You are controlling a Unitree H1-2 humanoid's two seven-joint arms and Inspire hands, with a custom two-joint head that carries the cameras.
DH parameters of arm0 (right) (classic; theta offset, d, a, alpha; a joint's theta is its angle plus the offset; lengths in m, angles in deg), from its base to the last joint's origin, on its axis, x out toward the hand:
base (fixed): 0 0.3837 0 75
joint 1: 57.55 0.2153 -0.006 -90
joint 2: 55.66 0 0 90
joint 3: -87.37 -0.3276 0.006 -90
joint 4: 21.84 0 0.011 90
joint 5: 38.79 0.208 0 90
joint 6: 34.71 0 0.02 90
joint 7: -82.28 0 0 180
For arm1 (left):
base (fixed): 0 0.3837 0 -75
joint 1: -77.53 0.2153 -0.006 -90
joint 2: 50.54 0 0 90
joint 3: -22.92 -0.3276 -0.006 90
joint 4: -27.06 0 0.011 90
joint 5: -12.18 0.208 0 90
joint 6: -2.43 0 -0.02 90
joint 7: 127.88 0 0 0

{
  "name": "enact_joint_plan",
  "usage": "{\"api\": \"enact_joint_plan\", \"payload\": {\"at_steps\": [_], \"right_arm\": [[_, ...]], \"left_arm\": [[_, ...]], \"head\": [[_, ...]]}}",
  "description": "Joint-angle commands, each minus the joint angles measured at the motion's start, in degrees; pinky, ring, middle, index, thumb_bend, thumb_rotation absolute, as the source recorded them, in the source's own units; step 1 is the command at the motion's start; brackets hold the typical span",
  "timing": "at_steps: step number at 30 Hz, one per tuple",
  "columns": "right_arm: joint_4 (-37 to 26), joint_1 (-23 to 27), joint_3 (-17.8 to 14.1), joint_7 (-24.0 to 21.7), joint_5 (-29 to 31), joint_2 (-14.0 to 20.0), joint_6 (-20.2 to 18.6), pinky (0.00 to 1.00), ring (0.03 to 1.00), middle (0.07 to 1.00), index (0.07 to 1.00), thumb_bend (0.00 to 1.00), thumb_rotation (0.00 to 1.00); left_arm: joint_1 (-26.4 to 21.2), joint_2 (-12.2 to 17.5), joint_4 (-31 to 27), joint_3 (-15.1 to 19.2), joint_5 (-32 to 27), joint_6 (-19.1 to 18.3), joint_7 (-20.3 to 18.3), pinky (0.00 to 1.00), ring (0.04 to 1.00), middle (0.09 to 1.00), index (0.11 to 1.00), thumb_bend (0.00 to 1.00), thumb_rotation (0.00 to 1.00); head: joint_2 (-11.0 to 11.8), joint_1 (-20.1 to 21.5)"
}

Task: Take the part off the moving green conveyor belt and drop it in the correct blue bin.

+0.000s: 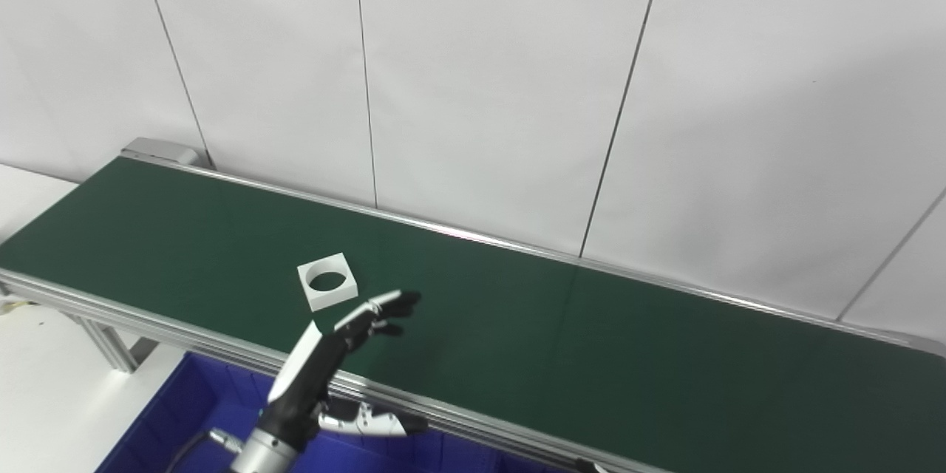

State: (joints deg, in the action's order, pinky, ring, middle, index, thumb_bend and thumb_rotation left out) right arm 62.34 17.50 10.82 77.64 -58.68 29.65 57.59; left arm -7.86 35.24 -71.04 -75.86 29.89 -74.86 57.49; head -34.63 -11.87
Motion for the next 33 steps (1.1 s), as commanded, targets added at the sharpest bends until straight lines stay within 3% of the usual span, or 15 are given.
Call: {"api": "enact_joint_plan", "payload": {"at_steps": [1,4,10,18,25,33], "right_arm": [[-0.63,0.96,-0.03,0.64,0.24,-0.33,2.77,0.81,0.886,0.909,0.872,0.73,0.23],[-0.50,0.96,0.01,0.80,0.13,-0.36,3.02,0.81,0.884,0.909,0.874,0.73,0.22],[-0.19,0.82,0.13,1.68,-0.50,-0.46,3.79,0.80,0.873,0.901,0.870,0.74,0.22],[0.39,0.97,0.20,1.99,-0.25,-0.62,4.51,0.80,0.868,0.899,0.870,0.73,0.23],[1.43,1.03,0.14,2.97,0.02,-1.02,7.00,0.78,0.859,0.889,0.865,0.74,0.23],[2.84,1.03,0.00,4.47,0.11,-1.58,10.68,0.76,0.841,0.870,0.854,0.75,0.27]], "left_arm": [[-2.43,1.03,-1.56,1.39,1.86,-1.14,-0.75,0.82,0.855,0.871,0.862,0.80,0.35],[-4.57,2.13,-0.56,2.78,2.87,-3.30,-1.94,0.87,0.886,0.886,0.873,0.80,0.36],[-8.76,4.77,1.32,4.03,9.65,-8.80,-3.12,0.86,0.897,0.901,0.887,0.83,0.45],[-14.43,8.25,7.77,4.43,15.63,-10.45,-2.61,0.80,0.883,0.923,0.910,0.83,0.47],[-18.80,9.97,12.55,2.99,21.75,-16.72,-4.17,0.87,0.912,0.943,0.927,0.85,0.42],[-23.03,10.48,20.25,0.24,25.81,-17.99,-1.62,0.88,0.905,0.937,0.924,0.86,0.41]], "head": [[0.13,0.04],[0.31,0.08],[0.47,0.18],[0.84,-0.06],[1.12,0.05],[1.34,0.67]]}}
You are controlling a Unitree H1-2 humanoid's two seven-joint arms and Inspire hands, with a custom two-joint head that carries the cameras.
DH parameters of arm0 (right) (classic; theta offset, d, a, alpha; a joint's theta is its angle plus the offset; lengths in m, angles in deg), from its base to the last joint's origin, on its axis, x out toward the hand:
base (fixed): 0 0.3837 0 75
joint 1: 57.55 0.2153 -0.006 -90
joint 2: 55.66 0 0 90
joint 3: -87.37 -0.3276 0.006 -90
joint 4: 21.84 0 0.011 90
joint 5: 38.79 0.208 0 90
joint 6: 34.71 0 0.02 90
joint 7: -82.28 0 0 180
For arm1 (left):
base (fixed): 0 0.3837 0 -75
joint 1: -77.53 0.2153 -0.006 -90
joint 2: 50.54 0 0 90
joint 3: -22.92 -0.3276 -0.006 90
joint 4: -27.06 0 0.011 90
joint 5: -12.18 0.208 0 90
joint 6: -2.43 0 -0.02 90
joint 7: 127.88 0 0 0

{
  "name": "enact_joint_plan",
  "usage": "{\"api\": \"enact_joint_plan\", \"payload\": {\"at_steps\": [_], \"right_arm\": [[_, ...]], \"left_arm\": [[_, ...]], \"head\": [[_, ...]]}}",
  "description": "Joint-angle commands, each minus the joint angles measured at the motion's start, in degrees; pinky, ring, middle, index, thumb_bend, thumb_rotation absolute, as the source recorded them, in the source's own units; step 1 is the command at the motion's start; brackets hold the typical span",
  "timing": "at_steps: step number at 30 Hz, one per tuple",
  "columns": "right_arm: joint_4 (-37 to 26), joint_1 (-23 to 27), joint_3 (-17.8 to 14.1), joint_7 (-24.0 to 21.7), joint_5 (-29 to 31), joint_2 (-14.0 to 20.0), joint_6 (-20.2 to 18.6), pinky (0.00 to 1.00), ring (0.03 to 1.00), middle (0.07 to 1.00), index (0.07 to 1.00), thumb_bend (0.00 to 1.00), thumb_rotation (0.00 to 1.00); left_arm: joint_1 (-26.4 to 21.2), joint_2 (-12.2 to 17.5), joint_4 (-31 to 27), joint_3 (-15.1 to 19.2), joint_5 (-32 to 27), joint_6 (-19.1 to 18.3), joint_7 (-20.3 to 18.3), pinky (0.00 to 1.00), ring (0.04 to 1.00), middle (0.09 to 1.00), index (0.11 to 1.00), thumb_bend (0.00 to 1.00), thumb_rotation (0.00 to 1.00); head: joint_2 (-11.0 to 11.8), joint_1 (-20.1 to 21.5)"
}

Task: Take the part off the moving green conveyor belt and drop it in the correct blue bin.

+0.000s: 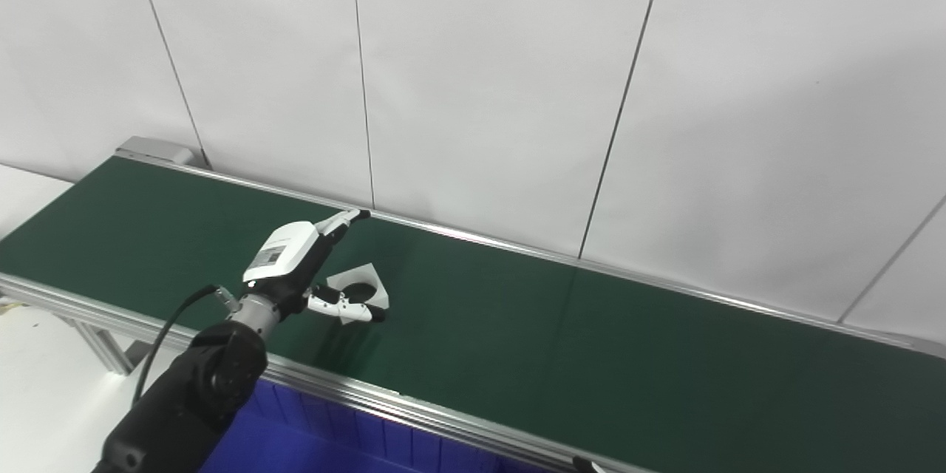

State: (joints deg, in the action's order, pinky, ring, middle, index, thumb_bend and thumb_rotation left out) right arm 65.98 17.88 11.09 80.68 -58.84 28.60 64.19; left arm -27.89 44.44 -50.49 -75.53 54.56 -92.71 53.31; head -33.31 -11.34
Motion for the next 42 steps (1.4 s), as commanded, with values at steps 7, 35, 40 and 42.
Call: {"api": "enact_joint_plan", "payload": {"at_steps": [7,35,40,42], "right_arm": [[-0.52,0.17,-0.42,2.24,0.93,-1.25,6.36,0.74,0.824,0.851,0.845,0.75,0.29],[-0.28,-0.77,-0.79,2.81,2.77,-3.08,10.19,0.72,0.802,0.824,0.817,0.74,0.29],[-0.45,-0.90,-0.89,2.97,2.73,-3.42,10.19,0.71,0.799,0.821,0.815,0.73,0.28],[-0.36,-0.95,-0.98,3.23,2.66,-3.63,10.48,0.71,0.797,0.819,0.813,0.73,0.28]], "left_arm": [[-5.98,0.53,4.48,-1.74,2.22,-0.93,3.69,0.90,0.920,0.951,0.940,0.85,0.39],[-9.33,-4.25,12.04,-9.14,2.22,-1.95,6.84,0.73,0.792,0.826,0.806,0.76,0.04],[-9.86,-5.33,16.53,-8.26,-1.83,3.12,9.53,0.44,0.447,0.527,0.608,0.53,0.00],[-10.07,-5.49,16.80,-8.13,-3.15,3.15,8.29,0.39,0.403,0.491,0.561,0.50,0.00]], "head": [[0.03,0.68],[-0.62,1.74],[-0.72,1.83],[-0.70,1.83]]}}
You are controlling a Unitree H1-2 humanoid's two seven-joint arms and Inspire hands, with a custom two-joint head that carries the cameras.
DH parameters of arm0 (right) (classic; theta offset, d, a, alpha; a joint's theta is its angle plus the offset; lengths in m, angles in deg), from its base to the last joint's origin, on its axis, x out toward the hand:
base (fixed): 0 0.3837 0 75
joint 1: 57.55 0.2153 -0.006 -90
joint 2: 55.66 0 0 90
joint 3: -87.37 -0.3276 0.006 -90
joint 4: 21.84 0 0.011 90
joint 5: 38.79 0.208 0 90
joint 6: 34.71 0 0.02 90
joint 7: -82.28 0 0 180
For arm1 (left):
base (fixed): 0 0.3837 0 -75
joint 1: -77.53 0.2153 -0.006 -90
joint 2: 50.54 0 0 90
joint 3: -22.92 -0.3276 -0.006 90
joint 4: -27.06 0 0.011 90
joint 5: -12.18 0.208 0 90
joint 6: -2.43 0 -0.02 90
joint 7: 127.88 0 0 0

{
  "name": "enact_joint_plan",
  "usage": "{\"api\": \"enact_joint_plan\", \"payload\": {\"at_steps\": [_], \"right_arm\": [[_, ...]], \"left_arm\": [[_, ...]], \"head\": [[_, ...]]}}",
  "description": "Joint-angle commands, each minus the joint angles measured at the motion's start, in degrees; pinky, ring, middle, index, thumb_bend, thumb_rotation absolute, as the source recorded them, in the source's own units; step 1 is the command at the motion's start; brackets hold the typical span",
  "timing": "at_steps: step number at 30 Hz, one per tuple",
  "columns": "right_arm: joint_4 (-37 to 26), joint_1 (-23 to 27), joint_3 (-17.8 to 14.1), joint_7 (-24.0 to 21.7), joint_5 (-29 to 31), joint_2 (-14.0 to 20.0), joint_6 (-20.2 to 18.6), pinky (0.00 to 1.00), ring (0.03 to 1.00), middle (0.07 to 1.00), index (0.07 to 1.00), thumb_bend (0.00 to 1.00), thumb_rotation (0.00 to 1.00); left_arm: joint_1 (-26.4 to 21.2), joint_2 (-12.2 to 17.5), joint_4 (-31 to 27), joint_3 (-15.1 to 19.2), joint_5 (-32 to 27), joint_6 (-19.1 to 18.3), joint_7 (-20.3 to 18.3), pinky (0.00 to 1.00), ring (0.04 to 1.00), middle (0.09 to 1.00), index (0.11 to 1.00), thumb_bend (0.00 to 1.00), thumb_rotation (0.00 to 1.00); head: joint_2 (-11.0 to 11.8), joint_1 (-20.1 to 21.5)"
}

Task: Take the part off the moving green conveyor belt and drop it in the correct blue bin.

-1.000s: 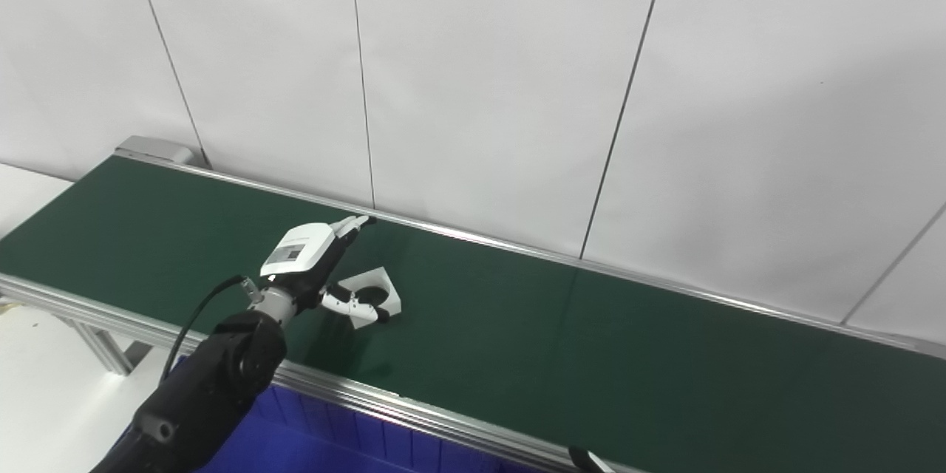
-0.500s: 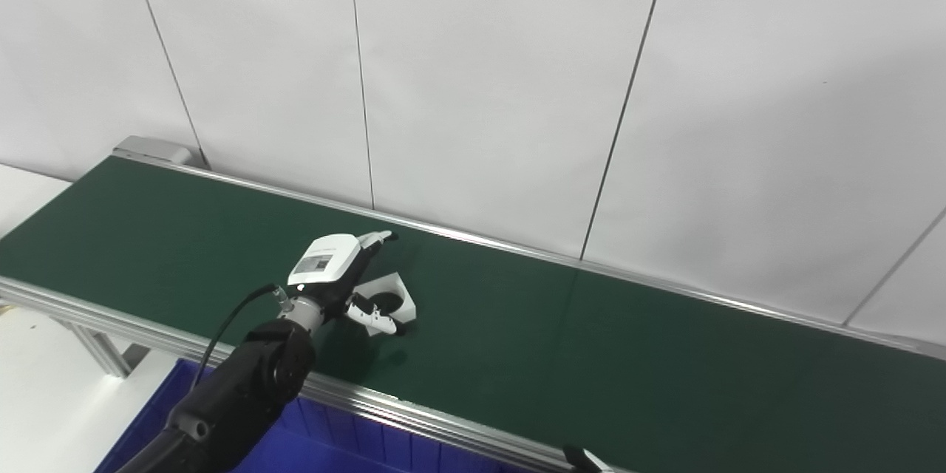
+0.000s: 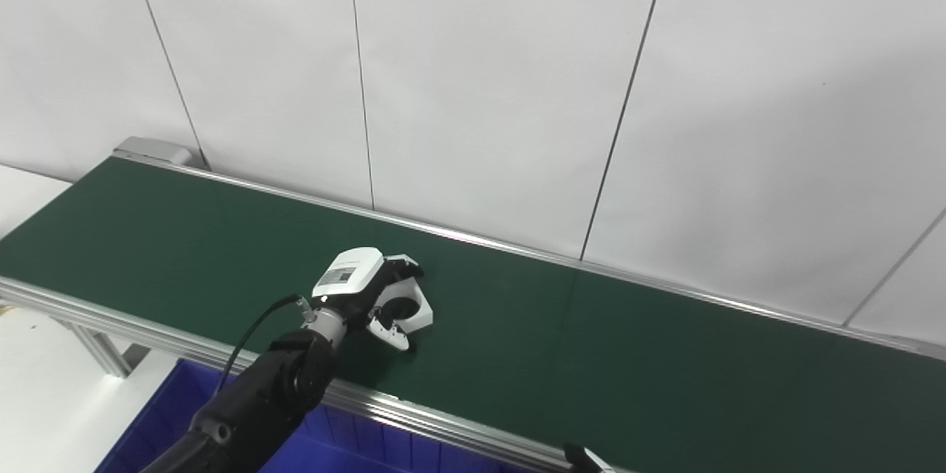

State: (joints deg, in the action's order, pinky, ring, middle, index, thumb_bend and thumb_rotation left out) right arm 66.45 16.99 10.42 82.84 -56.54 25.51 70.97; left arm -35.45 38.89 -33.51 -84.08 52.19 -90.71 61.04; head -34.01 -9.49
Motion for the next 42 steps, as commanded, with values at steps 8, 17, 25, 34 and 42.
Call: {"api": "enact_joint_plan", "payload": {"at_steps": [8,17,25,34,42], "right_arm": [[-1.07,-0.24,-0.35,1.03,0.87,-0.82,3.80,0.73,0.803,0.818,0.814,0.72,0.26],[-0.34,-0.02,-0.52,1.57,0.48,-0.94,4.80,0.70,0.789,0.811,0.806,0.71,0.25],[-0.60,-0.03,-0.47,1.38,0.62,-0.87,4.57,0.71,0.790,0.811,0.808,0.71,0.25],[-0.93,-0.20,-0.59,1.38,1.14,-1.07,4.46,0.71,0.788,0.804,0.805,0.71,0.24],[-1.88,-0.60,-0.70,1.87,0.75,-1.50,4.49,0.71,0.786,0.800,0.802,0.70,0.26]], "left_arm": [[-2.48,0.58,-0.55,-1.40,-2.33,-1.25,-3.93,0.35,0.381,0.462,0.535,0.50,0.00],[-2.11,1.45,-1.63,-1.48,-2.60,-1.89,-5.46,0.38,0.390,0.477,0.528,0.50,0.00],[1.67,3.41,-13.93,1.57,-3.88,-1.36,-6.45,0.34,0.373,0.458,0.533,0.50,0.00],[7.56,3.86,-31.45,6.68,-7.82,-1.46,-9.15,0.36,0.385,0.455,0.543,0.50,0.00],[12.61,2.88,-38.79,10.66,-16.57,-1.49,-13.16,0.42,0.420,0.481,0.528,0.50,0.00]], "head": [[-0.05,0.15],[-0.03,0.15],[-0.47,0.84],[-1.04,2.09],[-3.39,5.97]]}}
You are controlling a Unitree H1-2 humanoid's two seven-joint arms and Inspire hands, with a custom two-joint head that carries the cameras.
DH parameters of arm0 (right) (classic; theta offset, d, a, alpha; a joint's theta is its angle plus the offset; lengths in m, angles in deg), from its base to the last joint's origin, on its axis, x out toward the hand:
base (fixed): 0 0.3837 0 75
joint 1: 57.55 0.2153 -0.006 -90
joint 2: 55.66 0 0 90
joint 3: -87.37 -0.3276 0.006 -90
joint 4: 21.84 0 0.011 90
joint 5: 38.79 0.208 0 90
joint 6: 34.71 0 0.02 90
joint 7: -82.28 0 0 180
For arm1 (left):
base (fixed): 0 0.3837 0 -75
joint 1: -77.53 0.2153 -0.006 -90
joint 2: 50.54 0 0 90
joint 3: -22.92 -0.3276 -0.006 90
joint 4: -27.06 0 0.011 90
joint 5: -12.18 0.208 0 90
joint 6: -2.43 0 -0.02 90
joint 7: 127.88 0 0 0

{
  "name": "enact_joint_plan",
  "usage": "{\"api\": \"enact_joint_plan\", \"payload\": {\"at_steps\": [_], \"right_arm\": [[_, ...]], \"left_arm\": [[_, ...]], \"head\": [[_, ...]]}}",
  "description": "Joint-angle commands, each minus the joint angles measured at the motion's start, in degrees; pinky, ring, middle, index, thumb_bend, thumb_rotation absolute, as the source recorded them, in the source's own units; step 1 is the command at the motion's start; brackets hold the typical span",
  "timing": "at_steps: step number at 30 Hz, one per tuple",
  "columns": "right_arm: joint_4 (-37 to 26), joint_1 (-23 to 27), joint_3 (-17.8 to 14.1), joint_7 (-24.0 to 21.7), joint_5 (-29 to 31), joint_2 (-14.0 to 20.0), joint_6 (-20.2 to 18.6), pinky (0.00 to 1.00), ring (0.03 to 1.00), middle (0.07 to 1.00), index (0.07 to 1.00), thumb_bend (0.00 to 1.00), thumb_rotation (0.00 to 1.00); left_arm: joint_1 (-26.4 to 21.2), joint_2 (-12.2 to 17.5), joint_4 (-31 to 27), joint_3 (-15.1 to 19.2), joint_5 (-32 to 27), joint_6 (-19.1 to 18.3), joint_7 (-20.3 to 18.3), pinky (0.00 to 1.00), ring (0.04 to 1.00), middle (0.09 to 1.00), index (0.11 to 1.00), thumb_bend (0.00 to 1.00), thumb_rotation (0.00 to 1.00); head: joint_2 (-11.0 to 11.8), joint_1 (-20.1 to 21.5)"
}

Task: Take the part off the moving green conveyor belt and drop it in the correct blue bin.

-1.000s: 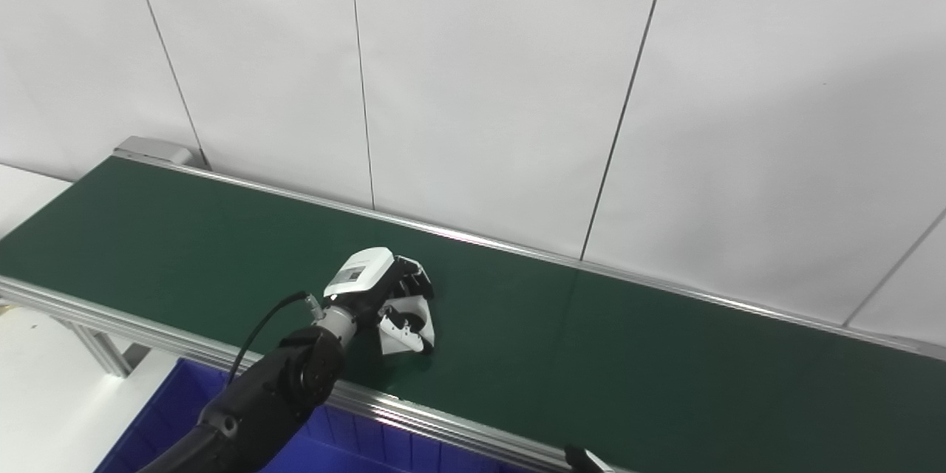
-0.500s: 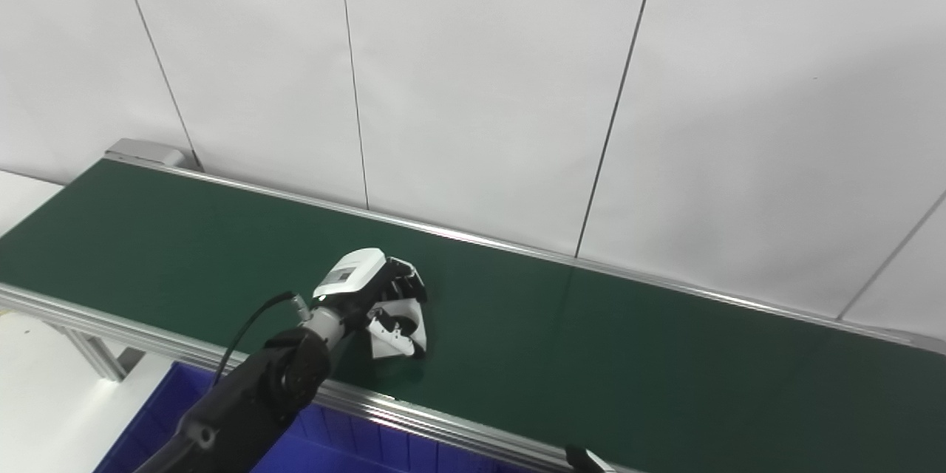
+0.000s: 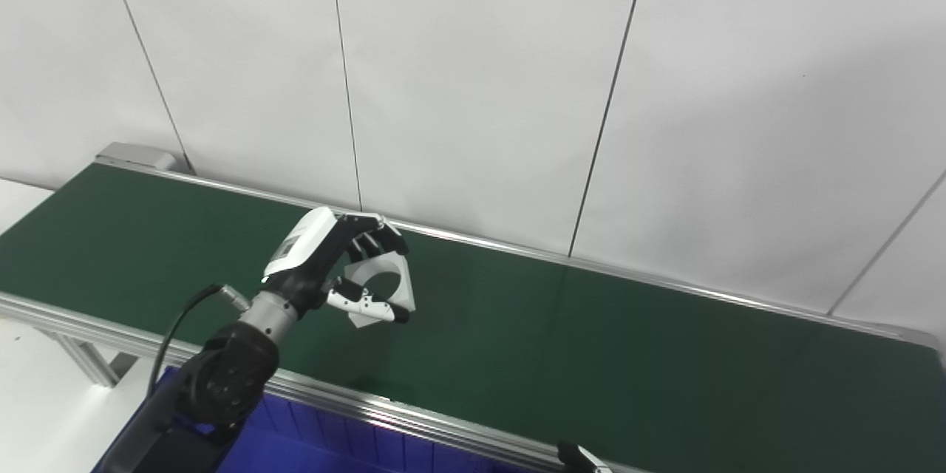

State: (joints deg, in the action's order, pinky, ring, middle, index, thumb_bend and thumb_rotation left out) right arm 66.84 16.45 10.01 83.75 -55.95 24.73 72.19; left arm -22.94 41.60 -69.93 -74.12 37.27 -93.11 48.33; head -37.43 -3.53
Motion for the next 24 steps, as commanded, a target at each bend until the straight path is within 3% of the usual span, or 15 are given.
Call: {"api": "enact_joint_plan", "payload": {"at_steps": [1,4,8,20,24], "right_arm": [[-2.36,-0.13,-0.31,1.15,-0.13,-0.79,3.33,0.70,0.783,0.796,0.801,0.70,0.27],[-2.75,-0.30,-0.22,1.52,-0.68,-1.05,3.36,0.69,0.778,0.791,0.799,0.70,0.29],[-4.04,-0.59,0.15,1.20,-0.75,-1.64,2.15,0.70,0.776,0.793,0.798,0.70,0.29],[-6.63,-0.61,0.52,0.71,-4.14,-3.33,-1.69,0.66,0.760,0.809,0.818,0.71,0.36],[-8.41,-0.90,0.91,-0.14,-5.54,-3.22,-4.23,0.65,0.766,0.819,0.842,0.71,0.37]], "left_arm": [[0.65,0.23,-2.85,0.91,-2.43,0.89,-0.91,0.43,0.422,0.482,0.529,0.50,0.00],[2.47,0.28,-4.25,1.38,-4.00,0.72,-1.71,0.43,0.426,0.487,0.526,0.50,0.00],[5.53,0.19,-4.48,2.28,-7.83,3.24,-2.42,0.42,0.418,0.488,0.528,0.50,0.00],[13.67,0.55,-2.45,1.93,-11.92,10.13,-4.29,0.43,0.429,0.491,0.517,0.50,0.00],[15.84,0.73,-0.21,1.11,-12.74,14.20,-4.95,0.40,0.414,0.491,0.524,0.50,0.00]], "head": [[-0.06,0.24],[-1.09,3.28],[-2.89,5.79],[-5.74,9.30],[-6.75,10.02]]}}
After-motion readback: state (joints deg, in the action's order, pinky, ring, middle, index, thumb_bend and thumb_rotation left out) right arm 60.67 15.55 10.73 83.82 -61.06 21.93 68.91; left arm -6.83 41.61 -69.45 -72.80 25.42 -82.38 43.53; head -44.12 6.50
